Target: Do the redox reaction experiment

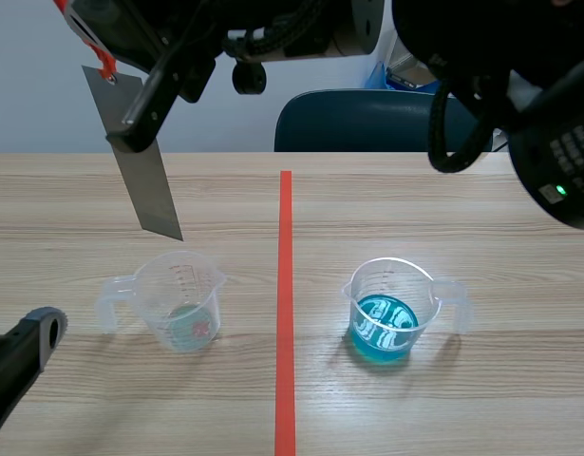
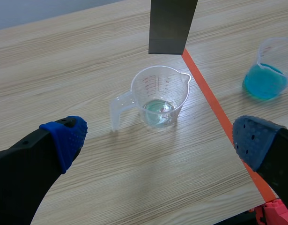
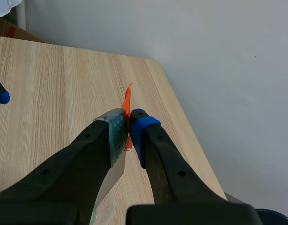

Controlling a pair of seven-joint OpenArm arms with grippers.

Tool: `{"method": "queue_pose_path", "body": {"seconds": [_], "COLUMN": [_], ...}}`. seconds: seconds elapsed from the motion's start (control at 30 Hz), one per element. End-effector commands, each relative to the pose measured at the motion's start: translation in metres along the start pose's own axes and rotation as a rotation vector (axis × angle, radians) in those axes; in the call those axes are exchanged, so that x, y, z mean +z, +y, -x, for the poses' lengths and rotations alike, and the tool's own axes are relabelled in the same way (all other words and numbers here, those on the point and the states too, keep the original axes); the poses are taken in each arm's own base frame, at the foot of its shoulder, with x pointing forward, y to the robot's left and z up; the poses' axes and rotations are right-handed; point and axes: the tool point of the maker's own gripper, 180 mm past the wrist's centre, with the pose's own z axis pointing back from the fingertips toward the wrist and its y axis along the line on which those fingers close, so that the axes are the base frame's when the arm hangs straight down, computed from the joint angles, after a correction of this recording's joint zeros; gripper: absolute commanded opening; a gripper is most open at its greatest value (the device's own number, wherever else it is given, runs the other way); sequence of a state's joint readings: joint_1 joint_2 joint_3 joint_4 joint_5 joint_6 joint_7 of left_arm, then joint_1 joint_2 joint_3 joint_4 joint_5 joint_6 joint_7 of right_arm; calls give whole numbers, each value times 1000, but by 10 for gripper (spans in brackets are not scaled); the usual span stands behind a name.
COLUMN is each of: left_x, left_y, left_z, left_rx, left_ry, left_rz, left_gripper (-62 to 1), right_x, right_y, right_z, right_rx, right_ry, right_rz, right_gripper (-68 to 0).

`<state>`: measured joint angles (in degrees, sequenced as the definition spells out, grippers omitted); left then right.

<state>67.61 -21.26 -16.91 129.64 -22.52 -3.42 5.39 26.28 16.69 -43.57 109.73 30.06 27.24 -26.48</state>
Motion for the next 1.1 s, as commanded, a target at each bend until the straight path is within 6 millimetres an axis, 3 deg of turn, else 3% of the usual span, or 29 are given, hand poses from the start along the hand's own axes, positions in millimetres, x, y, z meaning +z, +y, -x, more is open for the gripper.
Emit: {"method": "queue_pose_path", "body": {"seconds": [0.0, 0.63, 1.07], "left_x": [0, 0, 0], "left_y": [-3, -3, -3], "left_z": [-9, -9, -9], "left_rx": [8, 8, 8], "left_ry": [-33, -34, -34], "left_rz": [4, 5, 5], "left_gripper": [14, 14, 14], "right_x": [1, 4, 59], "right_y": [-6, -7, -21], "right_z": [-9, -4, 12], "right_rx": [12, -6, 26], "right_ry": [-26, -20, 24], "right_rz": [14, 23, 96], "right_gripper": [-667, -667, -667]}}
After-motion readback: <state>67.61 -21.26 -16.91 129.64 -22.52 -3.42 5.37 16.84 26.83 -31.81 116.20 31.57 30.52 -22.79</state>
